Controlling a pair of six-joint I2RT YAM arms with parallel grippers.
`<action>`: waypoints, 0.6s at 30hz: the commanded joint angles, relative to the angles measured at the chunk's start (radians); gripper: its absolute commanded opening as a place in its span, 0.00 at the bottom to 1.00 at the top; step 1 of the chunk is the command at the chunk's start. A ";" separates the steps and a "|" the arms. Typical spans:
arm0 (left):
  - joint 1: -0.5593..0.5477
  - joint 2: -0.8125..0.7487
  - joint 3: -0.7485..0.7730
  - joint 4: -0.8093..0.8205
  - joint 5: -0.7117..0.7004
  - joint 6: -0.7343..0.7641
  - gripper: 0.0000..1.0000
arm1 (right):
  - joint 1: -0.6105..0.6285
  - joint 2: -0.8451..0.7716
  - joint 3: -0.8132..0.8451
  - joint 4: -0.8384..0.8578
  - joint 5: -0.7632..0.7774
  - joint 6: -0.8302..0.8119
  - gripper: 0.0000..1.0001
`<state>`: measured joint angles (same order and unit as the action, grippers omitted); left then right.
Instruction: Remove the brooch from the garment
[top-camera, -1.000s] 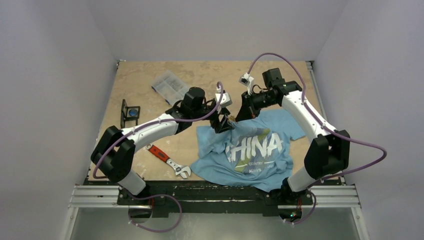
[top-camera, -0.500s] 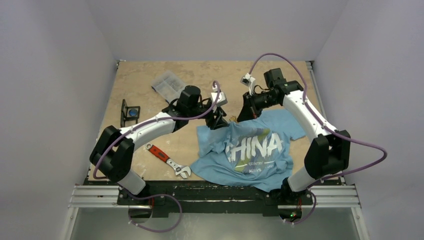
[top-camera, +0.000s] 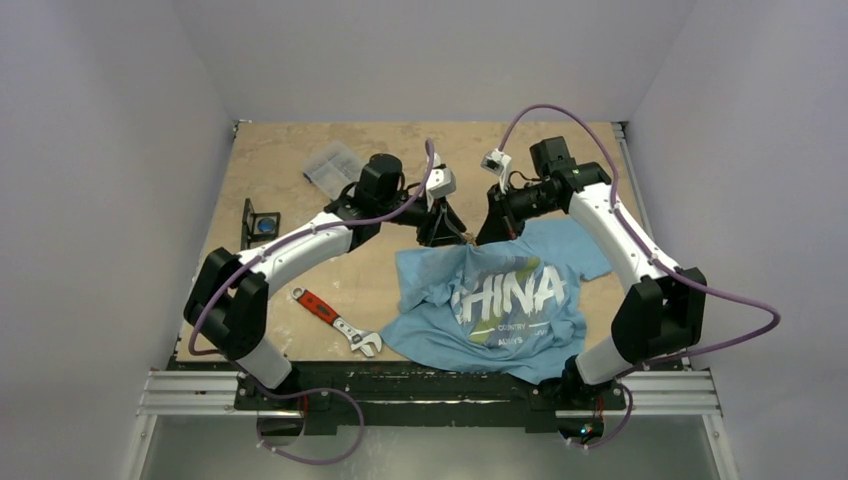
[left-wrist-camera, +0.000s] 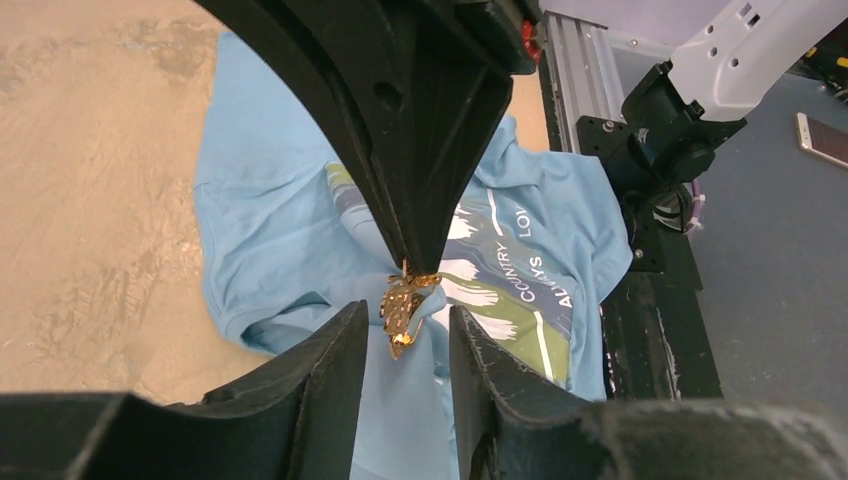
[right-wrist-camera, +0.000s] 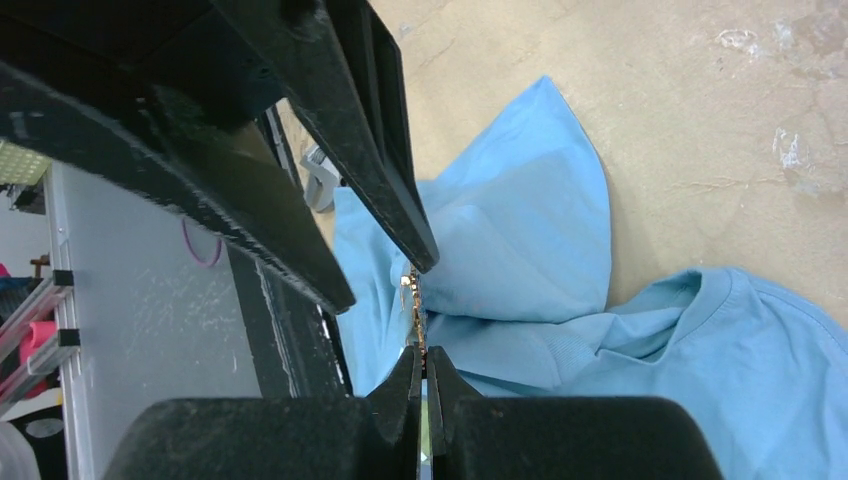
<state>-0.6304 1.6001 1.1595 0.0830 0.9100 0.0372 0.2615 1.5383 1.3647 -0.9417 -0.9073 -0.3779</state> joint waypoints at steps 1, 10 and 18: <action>-0.004 0.031 0.055 0.010 0.041 -0.029 0.33 | -0.001 -0.049 0.028 -0.025 -0.036 -0.047 0.00; -0.005 0.058 0.075 0.000 0.068 -0.070 0.25 | -0.001 -0.053 0.031 -0.038 -0.053 -0.086 0.00; -0.005 0.073 0.083 0.033 0.108 -0.123 0.12 | -0.002 -0.059 0.029 -0.035 -0.054 -0.098 0.00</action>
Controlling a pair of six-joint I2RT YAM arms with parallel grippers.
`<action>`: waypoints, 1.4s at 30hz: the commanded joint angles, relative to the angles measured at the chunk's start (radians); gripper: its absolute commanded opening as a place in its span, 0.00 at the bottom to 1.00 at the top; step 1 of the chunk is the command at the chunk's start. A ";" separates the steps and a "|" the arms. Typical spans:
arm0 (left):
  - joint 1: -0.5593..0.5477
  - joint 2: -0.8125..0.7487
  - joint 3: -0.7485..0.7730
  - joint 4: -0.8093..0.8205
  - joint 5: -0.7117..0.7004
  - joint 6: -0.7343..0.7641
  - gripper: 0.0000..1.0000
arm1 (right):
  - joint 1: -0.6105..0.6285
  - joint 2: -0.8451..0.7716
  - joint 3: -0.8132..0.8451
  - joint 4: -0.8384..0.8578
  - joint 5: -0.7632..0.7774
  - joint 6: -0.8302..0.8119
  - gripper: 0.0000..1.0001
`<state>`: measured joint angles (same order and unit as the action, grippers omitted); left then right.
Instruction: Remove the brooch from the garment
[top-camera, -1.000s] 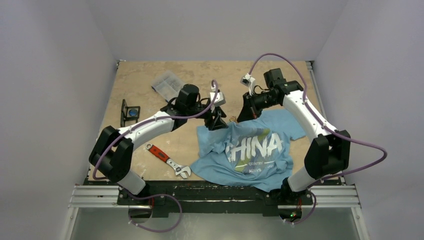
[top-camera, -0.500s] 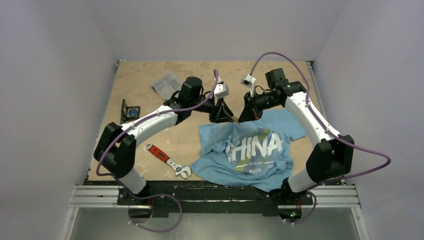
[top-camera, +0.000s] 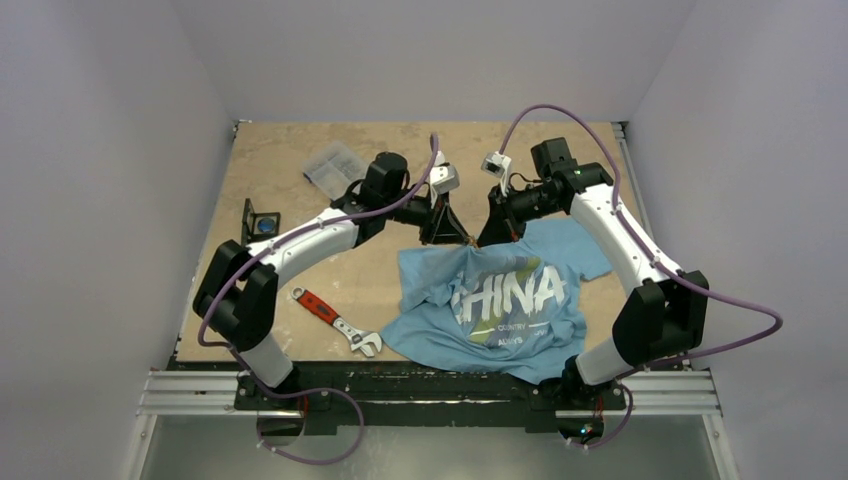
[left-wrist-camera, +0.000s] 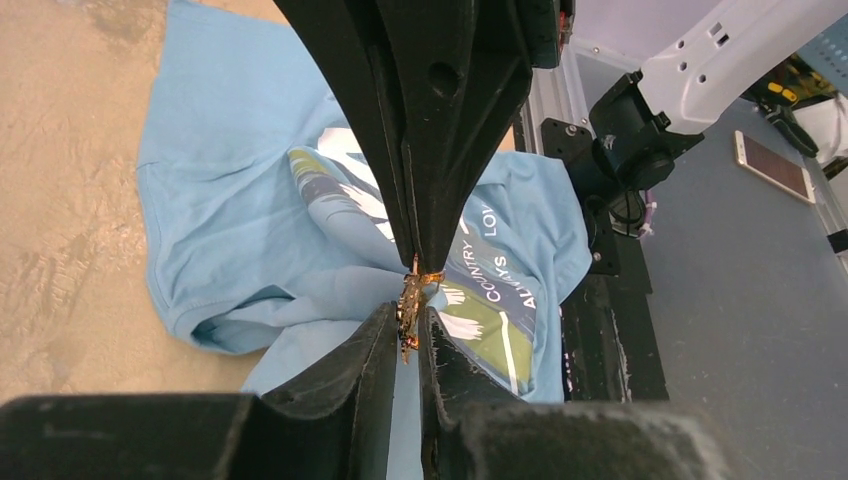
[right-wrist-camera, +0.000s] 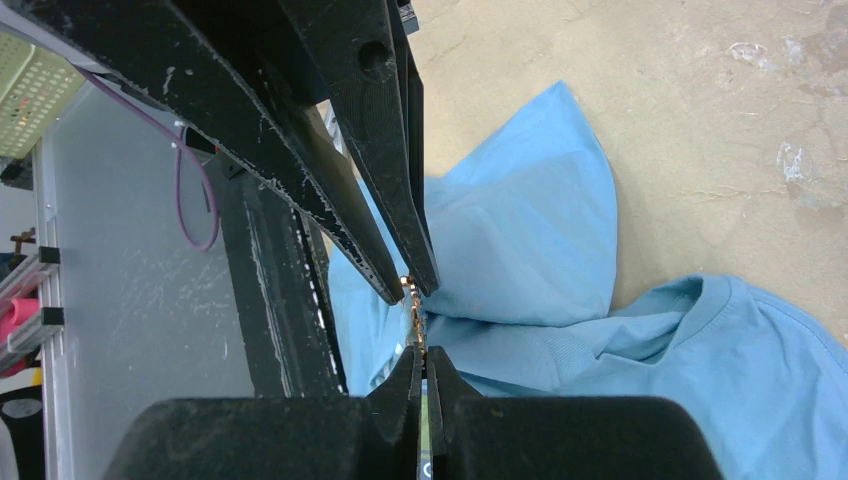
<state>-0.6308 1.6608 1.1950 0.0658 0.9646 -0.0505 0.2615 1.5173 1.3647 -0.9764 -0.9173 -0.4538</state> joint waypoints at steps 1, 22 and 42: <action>-0.006 0.014 0.049 0.049 0.057 -0.035 0.12 | -0.001 -0.040 0.028 0.002 -0.045 -0.022 0.00; -0.013 0.025 0.046 0.046 0.086 -0.048 0.00 | -0.001 -0.049 0.027 -0.001 -0.069 -0.036 0.19; -0.016 -0.042 -0.013 0.049 -0.026 0.111 0.52 | -0.002 -0.016 0.015 -0.009 -0.049 0.005 0.00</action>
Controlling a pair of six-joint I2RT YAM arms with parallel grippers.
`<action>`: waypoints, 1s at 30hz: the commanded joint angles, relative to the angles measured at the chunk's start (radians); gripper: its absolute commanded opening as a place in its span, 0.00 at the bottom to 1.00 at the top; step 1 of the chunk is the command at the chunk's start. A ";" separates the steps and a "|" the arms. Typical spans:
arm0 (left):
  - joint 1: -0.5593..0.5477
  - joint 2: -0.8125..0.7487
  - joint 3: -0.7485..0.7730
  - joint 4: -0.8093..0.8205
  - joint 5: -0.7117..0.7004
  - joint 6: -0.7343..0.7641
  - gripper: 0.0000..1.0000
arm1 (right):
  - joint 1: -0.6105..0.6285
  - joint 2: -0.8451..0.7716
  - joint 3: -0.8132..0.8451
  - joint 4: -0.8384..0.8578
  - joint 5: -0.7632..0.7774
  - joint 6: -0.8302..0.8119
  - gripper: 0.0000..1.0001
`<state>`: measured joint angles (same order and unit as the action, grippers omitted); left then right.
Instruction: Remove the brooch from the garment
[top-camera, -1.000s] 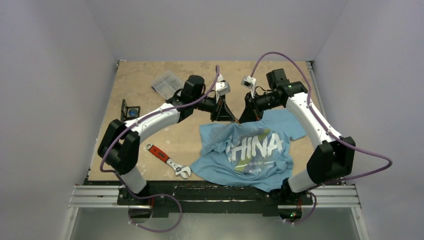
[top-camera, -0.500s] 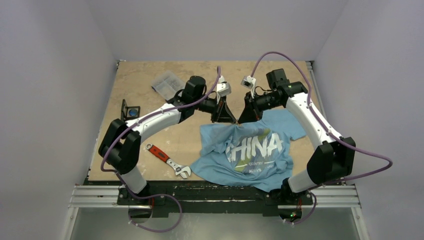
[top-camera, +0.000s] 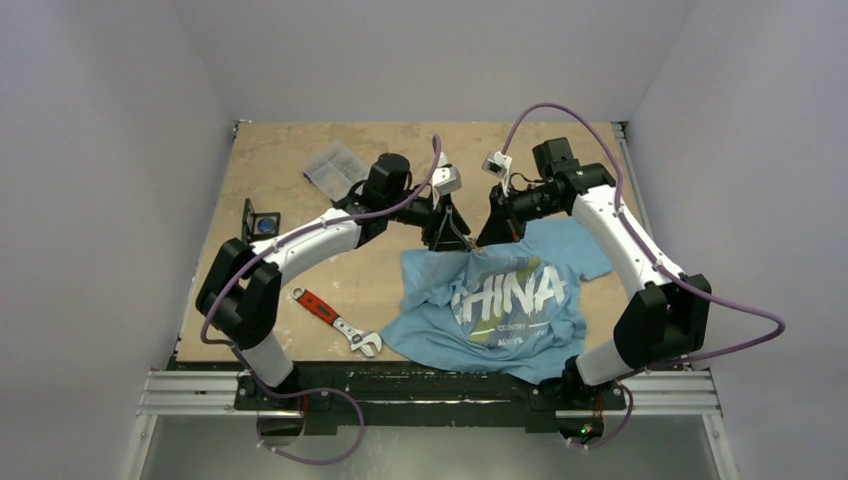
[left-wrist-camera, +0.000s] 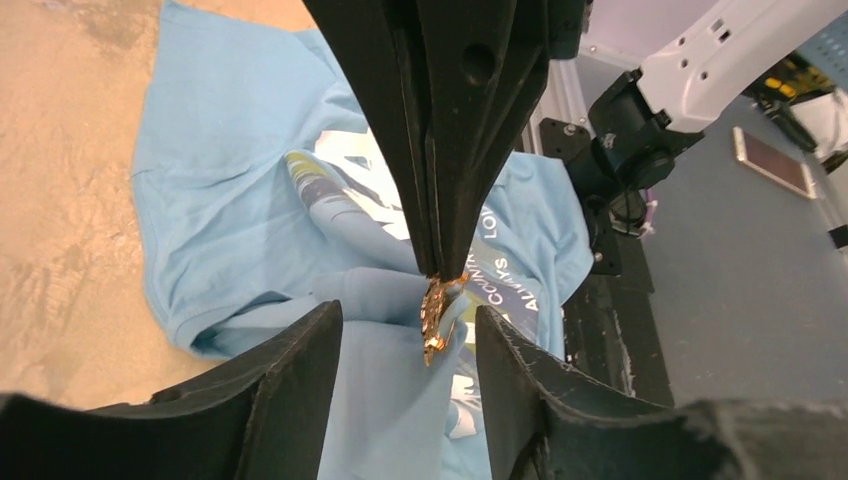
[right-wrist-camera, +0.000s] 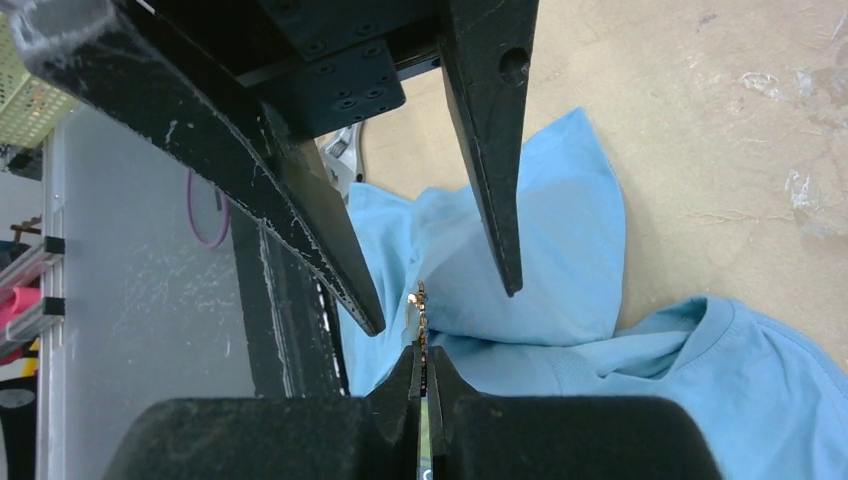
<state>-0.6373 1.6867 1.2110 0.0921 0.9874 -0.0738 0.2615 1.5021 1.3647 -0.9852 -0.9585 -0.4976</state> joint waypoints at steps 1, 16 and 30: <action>-0.017 -0.075 -0.034 0.013 -0.072 0.162 0.52 | -0.003 0.014 0.025 -0.017 -0.007 0.049 0.00; -0.114 -0.077 -0.076 0.031 -0.330 0.224 0.69 | -0.062 0.119 0.091 -0.082 -0.056 0.120 0.00; -0.063 -0.047 -0.060 -0.040 -0.383 0.231 0.50 | -0.067 0.108 0.097 -0.142 -0.073 0.059 0.00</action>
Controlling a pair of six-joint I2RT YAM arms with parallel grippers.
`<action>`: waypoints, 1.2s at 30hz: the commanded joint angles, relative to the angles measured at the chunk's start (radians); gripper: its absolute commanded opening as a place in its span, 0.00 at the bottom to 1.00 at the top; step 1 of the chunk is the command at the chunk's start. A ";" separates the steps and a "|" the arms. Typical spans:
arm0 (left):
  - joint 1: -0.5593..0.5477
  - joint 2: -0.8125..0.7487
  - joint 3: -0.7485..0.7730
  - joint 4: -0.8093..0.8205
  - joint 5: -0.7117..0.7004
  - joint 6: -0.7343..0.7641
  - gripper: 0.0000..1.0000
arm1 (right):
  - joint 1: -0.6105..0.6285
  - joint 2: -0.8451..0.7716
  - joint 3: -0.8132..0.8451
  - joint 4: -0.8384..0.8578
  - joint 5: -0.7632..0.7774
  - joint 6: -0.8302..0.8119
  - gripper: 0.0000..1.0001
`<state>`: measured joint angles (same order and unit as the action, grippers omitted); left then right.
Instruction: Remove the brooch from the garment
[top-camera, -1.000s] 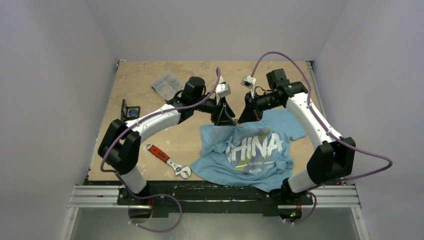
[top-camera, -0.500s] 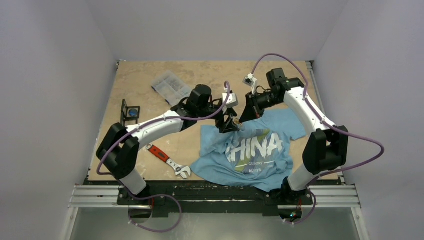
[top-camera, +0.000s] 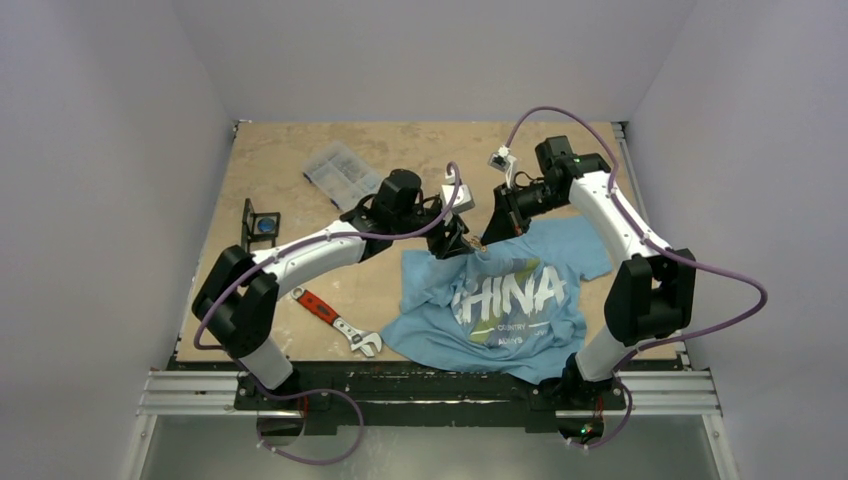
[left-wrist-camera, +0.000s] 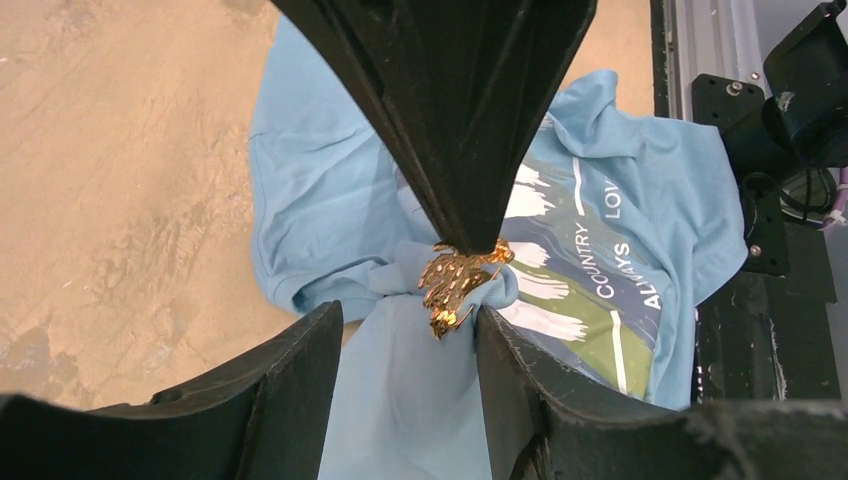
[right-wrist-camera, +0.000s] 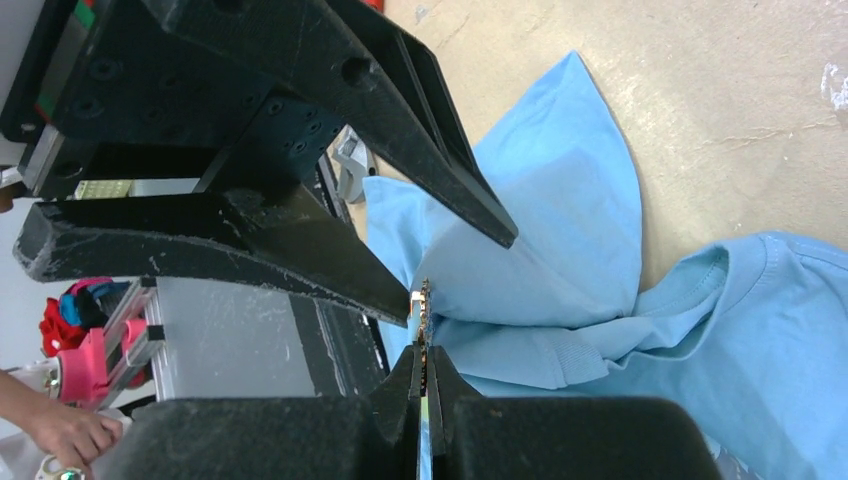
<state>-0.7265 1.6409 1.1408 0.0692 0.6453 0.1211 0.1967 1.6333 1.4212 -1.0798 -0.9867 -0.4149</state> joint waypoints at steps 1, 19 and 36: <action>0.031 -0.002 0.007 -0.028 -0.048 0.052 0.50 | -0.003 -0.024 0.038 -0.050 -0.044 -0.026 0.00; 0.014 -0.021 0.049 0.040 0.153 -0.014 0.58 | -0.007 -0.029 0.011 0.008 -0.037 0.021 0.00; -0.001 0.020 0.076 0.035 0.083 -0.045 0.45 | -0.007 -0.035 0.013 -0.012 -0.079 -0.005 0.00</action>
<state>-0.7208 1.6569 1.1717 0.0734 0.7483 0.0883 0.1947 1.6333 1.4212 -1.0805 -1.0138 -0.4095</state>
